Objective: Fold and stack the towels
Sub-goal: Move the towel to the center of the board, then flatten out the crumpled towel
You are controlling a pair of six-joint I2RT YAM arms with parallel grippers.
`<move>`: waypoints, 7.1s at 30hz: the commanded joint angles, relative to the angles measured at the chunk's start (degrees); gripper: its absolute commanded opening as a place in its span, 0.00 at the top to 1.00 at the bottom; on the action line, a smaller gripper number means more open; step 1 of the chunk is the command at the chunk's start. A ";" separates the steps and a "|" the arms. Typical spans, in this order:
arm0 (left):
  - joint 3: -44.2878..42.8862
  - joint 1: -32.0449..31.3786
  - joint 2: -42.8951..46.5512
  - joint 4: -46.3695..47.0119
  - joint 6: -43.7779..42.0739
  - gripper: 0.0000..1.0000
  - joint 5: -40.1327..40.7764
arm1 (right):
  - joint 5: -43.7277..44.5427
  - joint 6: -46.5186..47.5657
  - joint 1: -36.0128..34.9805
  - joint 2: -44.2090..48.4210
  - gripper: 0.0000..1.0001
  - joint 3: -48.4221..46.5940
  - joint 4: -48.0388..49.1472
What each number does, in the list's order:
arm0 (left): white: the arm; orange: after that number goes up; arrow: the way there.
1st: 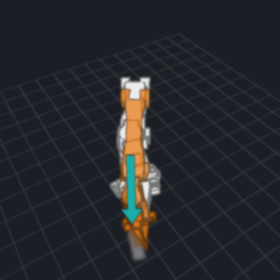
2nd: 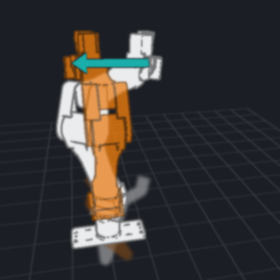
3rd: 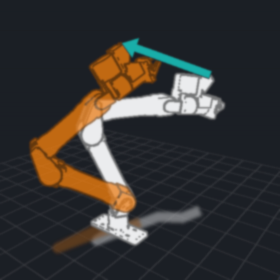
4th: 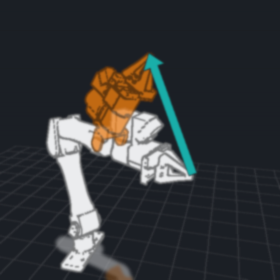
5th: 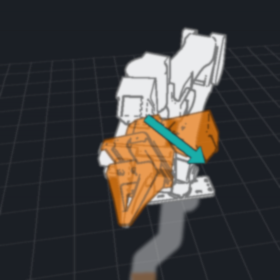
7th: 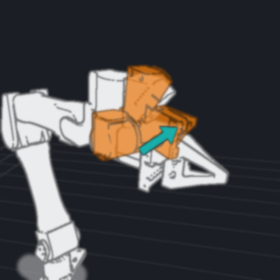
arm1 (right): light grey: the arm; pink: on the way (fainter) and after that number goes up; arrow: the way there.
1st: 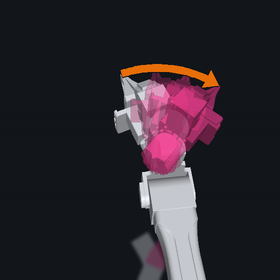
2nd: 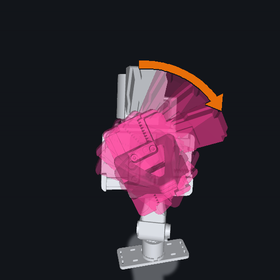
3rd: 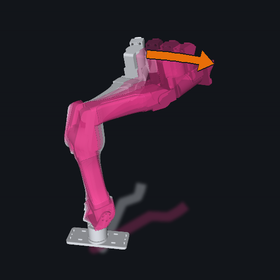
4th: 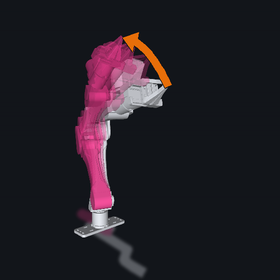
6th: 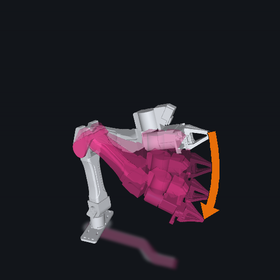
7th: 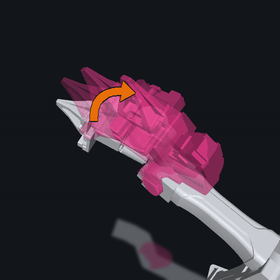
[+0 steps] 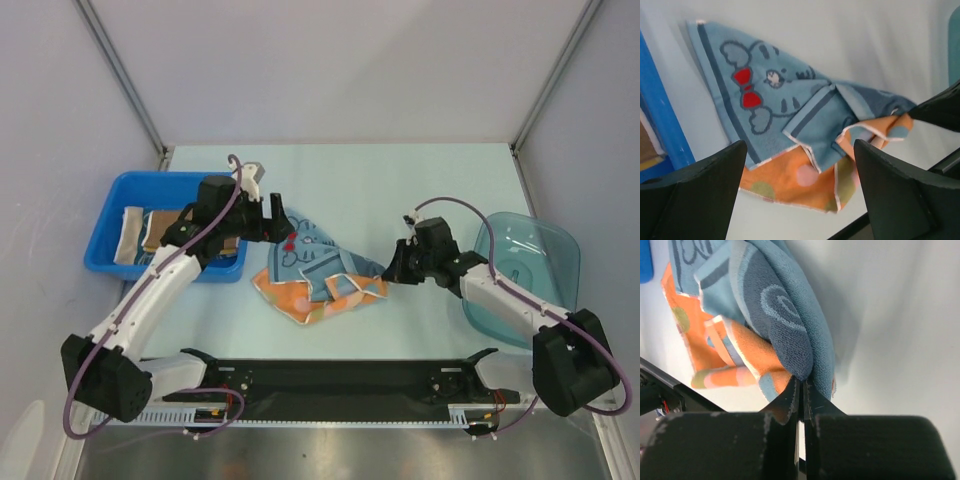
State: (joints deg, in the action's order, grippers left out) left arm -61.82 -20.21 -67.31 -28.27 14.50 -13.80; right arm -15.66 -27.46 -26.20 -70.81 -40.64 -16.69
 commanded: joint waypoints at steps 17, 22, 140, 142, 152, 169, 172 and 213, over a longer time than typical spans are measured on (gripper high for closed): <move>14.53 -16.61 -6.50 25.09 3.95 0.05 -12.13 | -6.75 -11.64 -0.08 6.20 1.00 -13.32 10.62; 16.38 -19.78 -13.10 33.88 7.12 0.15 -10.90 | -4.38 -12.53 -1.31 6.91 1.00 -13.94 11.59; -5.15 -15.48 -23.46 10.77 -1.67 0.41 8.10 | 1.17 14.54 2.82 -34.82 0.51 -43.79 -4.83; -6.02 -15.56 -25.58 12.62 -3.76 0.43 7.30 | -0.15 14.63 2.82 -37.46 0.52 -45.57 -6.33; -11.12 -16.71 -35.78 11.49 -10.19 0.42 12.57 | -3.85 13.75 2.20 -37.57 0.51 -36.71 -3.00; -26.50 -15.40 -32.90 2.35 -13.19 1.00 25.06 | 9.23 11.12 4.57 -26.15 1.00 -38.11 -18.35; -27.12 -14.42 -30.25 0.33 -12.75 1.00 22.50 | 11.09 9.28 2.74 -19.65 1.00 -32.78 -21.88; -31.96 -3.43 -38.42 9.38 -5.01 1.00 -36.20 | -18.78 32.47 3.33 -15.68 0.42 -21.84 26.70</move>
State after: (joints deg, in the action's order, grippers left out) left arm -94.13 -23.51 -108.97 -21.54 11.31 -41.52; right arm -26.28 1.80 -25.78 -89.03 -61.08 3.62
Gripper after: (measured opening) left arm 0.024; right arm 0.590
